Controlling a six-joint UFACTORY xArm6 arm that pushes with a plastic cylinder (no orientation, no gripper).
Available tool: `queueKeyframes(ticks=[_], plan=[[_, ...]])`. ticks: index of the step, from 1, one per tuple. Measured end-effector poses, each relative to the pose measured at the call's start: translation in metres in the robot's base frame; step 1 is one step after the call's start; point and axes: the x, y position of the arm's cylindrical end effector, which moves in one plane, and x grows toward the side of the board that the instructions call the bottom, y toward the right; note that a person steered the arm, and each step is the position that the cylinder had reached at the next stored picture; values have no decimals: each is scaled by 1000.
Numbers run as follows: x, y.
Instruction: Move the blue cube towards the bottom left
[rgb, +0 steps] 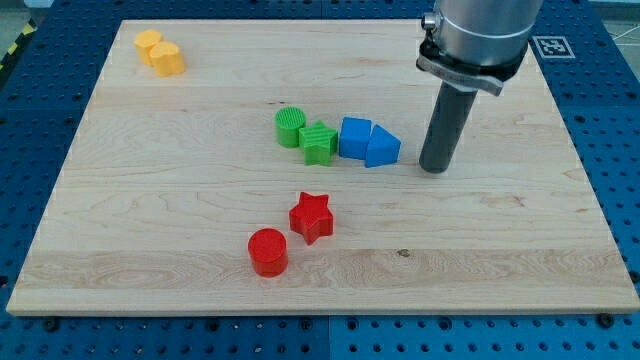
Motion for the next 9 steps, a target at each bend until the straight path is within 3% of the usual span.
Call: queueKeyframes(ticks=[2,9], plan=[[-78,12],[-65,-48]])
